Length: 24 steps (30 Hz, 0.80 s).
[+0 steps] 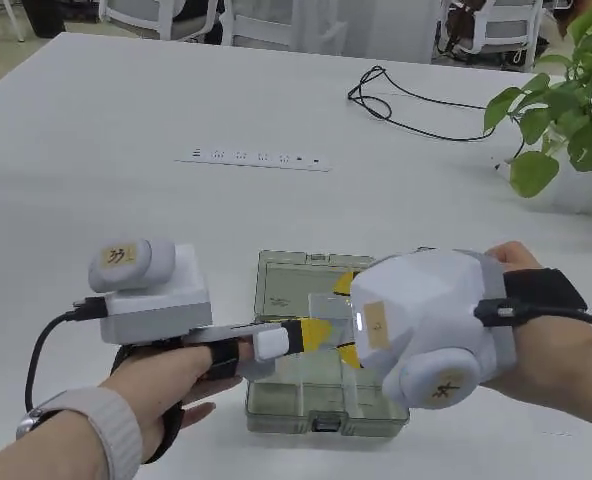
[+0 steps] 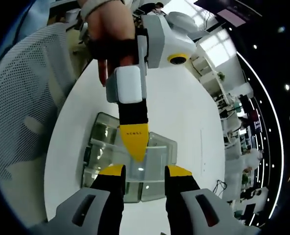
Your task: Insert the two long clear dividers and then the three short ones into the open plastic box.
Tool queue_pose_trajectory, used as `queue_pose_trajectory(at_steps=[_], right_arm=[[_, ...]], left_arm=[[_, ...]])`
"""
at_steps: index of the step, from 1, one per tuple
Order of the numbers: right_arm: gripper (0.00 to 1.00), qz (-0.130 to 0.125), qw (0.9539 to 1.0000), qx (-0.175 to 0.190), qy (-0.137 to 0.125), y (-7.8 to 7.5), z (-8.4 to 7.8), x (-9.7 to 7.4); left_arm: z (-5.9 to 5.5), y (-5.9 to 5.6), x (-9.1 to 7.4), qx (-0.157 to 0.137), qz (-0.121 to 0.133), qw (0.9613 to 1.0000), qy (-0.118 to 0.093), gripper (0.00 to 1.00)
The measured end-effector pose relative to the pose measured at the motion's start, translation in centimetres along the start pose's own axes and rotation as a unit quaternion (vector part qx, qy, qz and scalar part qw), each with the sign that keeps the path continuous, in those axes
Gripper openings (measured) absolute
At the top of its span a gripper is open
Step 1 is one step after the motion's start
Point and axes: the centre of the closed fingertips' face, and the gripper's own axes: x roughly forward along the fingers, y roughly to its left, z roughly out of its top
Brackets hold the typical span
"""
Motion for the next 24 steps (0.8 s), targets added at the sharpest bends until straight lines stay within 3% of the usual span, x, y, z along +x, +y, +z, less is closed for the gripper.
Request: queue_pose_trajectory(at_steps=[8,20,24], right_arm=[[0.32,0.002,1.0,-0.006,-0.003,0.4,0.3,-0.1],[0.33,0.014,0.9996,-0.014,-0.02,0.8,0.8,-0.4],[0.46,0.033,0.9958,0.066,-0.055,0.7,1.4,-0.8]], left_arm=[[-0.3,-0.4,-0.1,-0.023,-0.016,0.9996,-0.009,0.0],[-0.6,-0.9,-0.7,-0.013,-0.028,0.9995,-0.004,0.0],[-0.4,-0.8,-1.0,-0.016,-0.031,0.9994,-0.01,0.0]])
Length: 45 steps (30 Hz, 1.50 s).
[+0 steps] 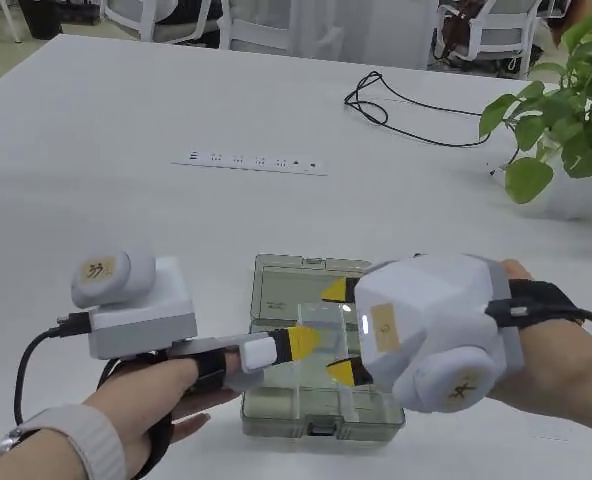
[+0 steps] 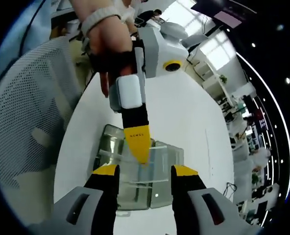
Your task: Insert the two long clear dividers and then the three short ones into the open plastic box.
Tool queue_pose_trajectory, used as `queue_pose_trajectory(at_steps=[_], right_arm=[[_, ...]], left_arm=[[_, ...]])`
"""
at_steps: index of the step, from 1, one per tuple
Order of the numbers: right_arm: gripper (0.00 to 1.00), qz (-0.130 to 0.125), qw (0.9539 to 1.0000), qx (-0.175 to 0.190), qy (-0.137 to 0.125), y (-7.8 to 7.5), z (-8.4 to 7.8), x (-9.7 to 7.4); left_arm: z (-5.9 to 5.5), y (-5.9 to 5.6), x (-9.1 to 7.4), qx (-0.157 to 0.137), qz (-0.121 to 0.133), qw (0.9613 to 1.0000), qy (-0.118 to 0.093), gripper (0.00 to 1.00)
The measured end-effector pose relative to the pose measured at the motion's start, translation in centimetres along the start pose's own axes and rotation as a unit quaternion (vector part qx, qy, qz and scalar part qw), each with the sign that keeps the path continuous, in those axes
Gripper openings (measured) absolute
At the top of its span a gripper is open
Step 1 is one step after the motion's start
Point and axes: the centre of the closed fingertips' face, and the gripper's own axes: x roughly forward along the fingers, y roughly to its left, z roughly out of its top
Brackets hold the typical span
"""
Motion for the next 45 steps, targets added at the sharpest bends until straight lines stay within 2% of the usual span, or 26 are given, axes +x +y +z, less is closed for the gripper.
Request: queue_pose_trajectory(at_steps=[2,4,7,9,11,13,14,16,17,18,20,23,24,25,27,28,30,31,33,34,36,38,39,42,44,45], right_arm=[[0.47,0.012,0.9995,0.025,-0.018,-0.2,0.3,-0.4],[0.47,0.021,0.9971,0.065,-0.035,-0.8,0.4,-1.2],[0.46,0.035,0.9937,0.095,-0.048,-1.2,0.1,-2.0],[0.44,0.049,0.9917,0.109,-0.047,-1.4,-0.4,-2.6],[0.4,0.075,0.988,0.126,-0.048,-1.3,-0.7,-3.2],[0.37,0.1,0.9826,0.145,-0.058,-1.2,-0.5,-3.6],[0.36,0.108,0.9813,0.147,-0.061,-1.3,-0.5,-3.8],[0.34,0.119,0.9753,0.172,-0.07,-1.7,-0.3,-4.1],[0.32,0.137,0.971,0.182,-0.071,-1.6,-0.2,-4.4],[0.31,0.142,0.9708,0.18,-0.07,-1.7,-0.2,-4.4],[0.32,0.168,0.9675,0.179,-0.064,-1.5,-0.2,-4.6],[0.32,0.188,0.9654,0.172,-0.051,-1.5,-0.5,-4.6],[0.31,0.207,0.9634,0.165,-0.041,-1.1,-0.6,-4.7],[0.31,0.213,0.9622,0.166,-0.038,-1.0,-0.4,-4.7],[0.28,0.239,0.9569,0.163,-0.021,-0.4,-0.3,-4.7],[0.27,0.244,0.9566,0.159,-0.022,-0.4,0.0,-4.4],[0.24,0.256,0.9532,0.16,-0.013,-0.1,0.2,-4.2],[0.23,0.266,0.9508,0.159,-0.006,0.2,0.3,-4.0],[0.2,0.276,0.9497,0.147,0.007,0.6,0.3,-3.8],[0.19,0.28,0.9489,0.145,0.011,0.8,0.4,-3.7],[0.17,0.287,0.9472,0.144,0.014,1.1,0.6,-3.4],[0.16,0.295,0.9458,0.134,0.019,1.8,0.7,-3.3],[0.16,0.301,0.9441,0.133,0.022,1.9,0.5,-3.2],[0.14,0.305,0.943,0.132,0.022,2.2,0.9,-3.0],[0.12,0.307,0.9424,0.132,0.021,2.4,1.0,-3.0],[0.12,0.308,0.9419,0.133,0.021,2.4,1.1,-2.9]], left_arm=[[0.0,0.1,-0.1,0.001,-0.001,1.0,0.002,0.0],[-0.1,0.0,-0.2,0.012,-0.006,0.9999,0.004,0.0],[-0.3,-0.1,-0.5,0.033,-0.011,0.9993,0.014,0.0],[-0.7,-0.3,-0.6,0.061,-0.021,0.9976,0.026,0.0],[-0.8,-0.3,-0.7,0.068,-0.032,0.9967,0.032,0.0],[-1.0,-0.8,-0.8,0.096,-0.05,0.9935,0.035,0.0],[-1.1,-1.0,-0.8,0.107,-0.056,0.9919,0.038,0.0],[-1.1,-1.5,-0.9,0.129,-0.075,0.988,0.037,0.0],[-1.2,-1.7,-0.9,0.141,-0.082,0.9858,0.041,0.0],[-1.3,-1.8,-1.0,0.15,-0.086,0.984,0.043,0.0],[-1.5,-1.8,-1.0,0.163,-0.085,0.9817,0.052,0.0],[-1.7,-1.9,-1.2,0.216,-0.099,0.9696,0.06,0.0],[-1.8,-1.8,-1.3,0.229,-0.097,0.9665,0.063,0.0],[-1.9,-1.8,-1.3,0.233,-0.098,0.9652,0.067,0.0],[-2.1,-2.0,-1.4,0.261,-0.106,0.9567,0.074,0.0],[-2.2,-1.9,-1.4,0.274,-0.109,0.9523,0.078,0.0],[-2.3,-2.0,-1.4,0.288,-0.109,0.9478,0.081,0.0],[-2.4,-2.1,-1.4,0.306,-0.114,0.9418,0.082,0.0],[-2.7,-2.1,-1.3,0.323,-0.11,0.9354,0.091,0.0],[-2.9,-2.1,-1.3,0.337,-0.11,0.9306,0.093,0.0],[-3.3,-2.6,-1.3,0.342,-0.118,0.9278,0.092,0.0],[-3.3,-2.6,-1.2,0.349,-0.119,0.925,0.091,0.0],[-3.2,-2.5,-1.2,0.351,-0.118,0.9247,0.088,0.0],[-2.9,-2.9,-1.1,0.352,-0.12,0.9253,0.072,0.0],[-2.8,-3.0,-1.1,0.35,-0.122,0.9266,0.066,0.0],[-2.8,-3.1,-1.1,0.352,-0.121,0.926,0.065,0.0]])
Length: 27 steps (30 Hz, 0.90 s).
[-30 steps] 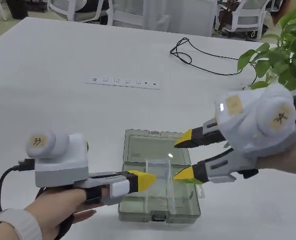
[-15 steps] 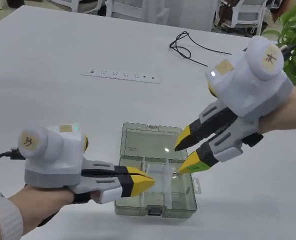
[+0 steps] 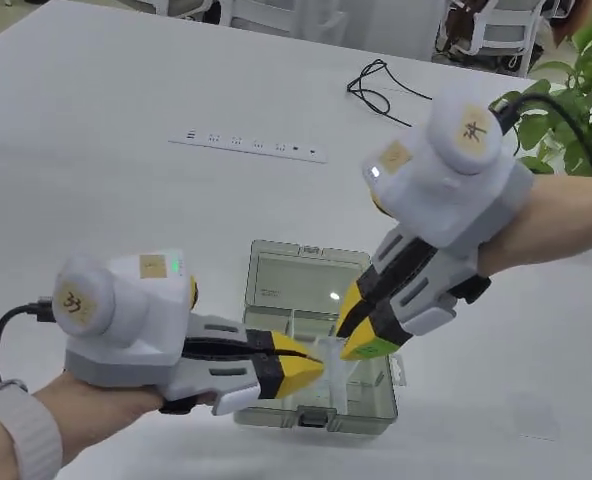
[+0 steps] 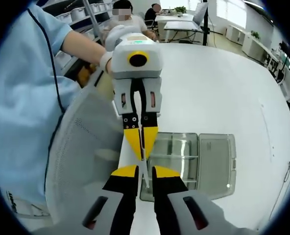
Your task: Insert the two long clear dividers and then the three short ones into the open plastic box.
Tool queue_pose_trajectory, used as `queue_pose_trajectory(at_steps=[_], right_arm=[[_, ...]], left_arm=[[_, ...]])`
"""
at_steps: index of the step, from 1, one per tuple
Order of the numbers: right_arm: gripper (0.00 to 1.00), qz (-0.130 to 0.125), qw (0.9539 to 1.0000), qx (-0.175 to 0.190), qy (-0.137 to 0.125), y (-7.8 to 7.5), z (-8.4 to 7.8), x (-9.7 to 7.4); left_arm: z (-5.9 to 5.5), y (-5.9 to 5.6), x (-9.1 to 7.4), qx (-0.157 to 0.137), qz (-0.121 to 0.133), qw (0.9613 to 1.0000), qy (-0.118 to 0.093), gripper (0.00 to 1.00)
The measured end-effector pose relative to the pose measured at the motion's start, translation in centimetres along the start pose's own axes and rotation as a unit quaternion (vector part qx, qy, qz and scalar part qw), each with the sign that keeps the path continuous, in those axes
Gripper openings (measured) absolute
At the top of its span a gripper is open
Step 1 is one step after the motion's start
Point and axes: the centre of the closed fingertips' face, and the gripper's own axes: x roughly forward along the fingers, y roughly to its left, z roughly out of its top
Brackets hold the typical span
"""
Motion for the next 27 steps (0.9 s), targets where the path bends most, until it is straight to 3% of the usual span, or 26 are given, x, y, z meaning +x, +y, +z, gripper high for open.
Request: queue_pose_trajectory(at_steps=[15,27], right_arm=[[0.03,0.022,0.9995,-0.017,0.017,1.3,-0.2,0.4],[0.02,0.009,0.9977,-0.027,0.062,1.3,-0.4,0.8]], left_arm=[[0.1,-0.6,0.1,0.012,-0.004,0.9999,-0.004,0.0],[-0.5,-0.5,0.5,0.031,-0.018,0.9989,0.03,0.0]])
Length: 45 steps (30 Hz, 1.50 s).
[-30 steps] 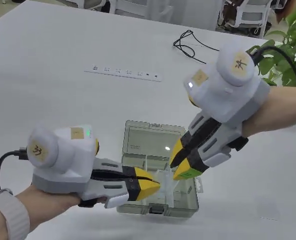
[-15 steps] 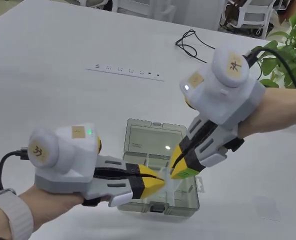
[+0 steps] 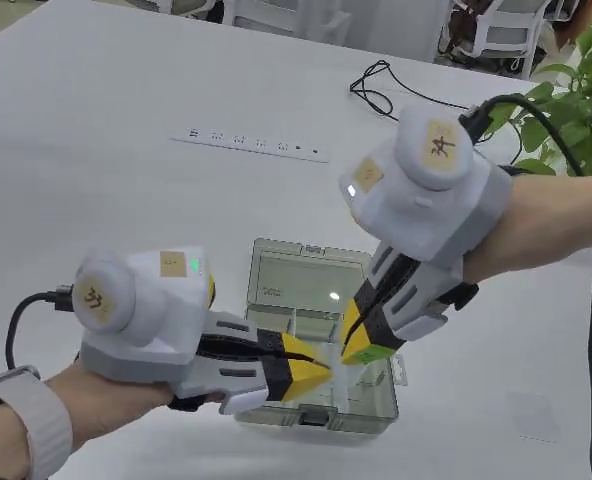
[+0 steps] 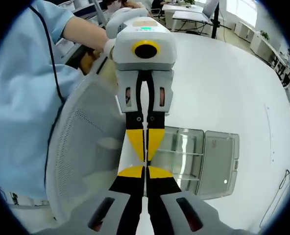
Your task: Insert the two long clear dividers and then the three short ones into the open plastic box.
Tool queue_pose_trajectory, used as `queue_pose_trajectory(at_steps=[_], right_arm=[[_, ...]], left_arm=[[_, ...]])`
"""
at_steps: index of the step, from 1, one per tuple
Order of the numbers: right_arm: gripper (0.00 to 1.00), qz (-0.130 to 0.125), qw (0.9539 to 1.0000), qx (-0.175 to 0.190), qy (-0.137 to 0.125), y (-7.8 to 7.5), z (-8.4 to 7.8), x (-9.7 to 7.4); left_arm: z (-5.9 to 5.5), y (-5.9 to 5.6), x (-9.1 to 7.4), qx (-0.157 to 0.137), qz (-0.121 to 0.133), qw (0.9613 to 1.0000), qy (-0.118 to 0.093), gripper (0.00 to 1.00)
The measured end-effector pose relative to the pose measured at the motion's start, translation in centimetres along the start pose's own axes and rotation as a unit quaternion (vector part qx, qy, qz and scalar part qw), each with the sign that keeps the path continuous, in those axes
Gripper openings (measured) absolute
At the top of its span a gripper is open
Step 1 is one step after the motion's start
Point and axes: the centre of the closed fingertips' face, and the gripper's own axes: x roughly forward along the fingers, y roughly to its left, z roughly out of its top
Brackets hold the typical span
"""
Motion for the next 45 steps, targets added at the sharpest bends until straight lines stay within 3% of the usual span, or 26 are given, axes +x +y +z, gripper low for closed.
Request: queue_pose_trajectory(at_steps=[8,20,30,45], right_arm=[[0.02,-0.002,0.9998,0.017,0.004,-0.4,0.0,0.0],[0.02,-0.022,0.9989,0.04,0.014,-2.3,-1.0,0.1],[0.02,-0.053,0.9965,0.061,0.018,-4.8,-1.7,0.6],[0.02,-0.056,0.9949,0.083,0.007,-5.7,-2.4,1.8]], left_arm=[[0.1,0.5,-0.3,-0.011,0.011,0.9999,0.001,0.02],[-1.5,2.3,-1.7,-0.012,0.066,0.9972,0.034,0.46],[-3.2,4.7,-3.5,-0.023,0.144,0.9877,0.056,0.98],[-4.3,4.4,-4.2,-0.038,0.154,0.9854,0.061,0.99]])
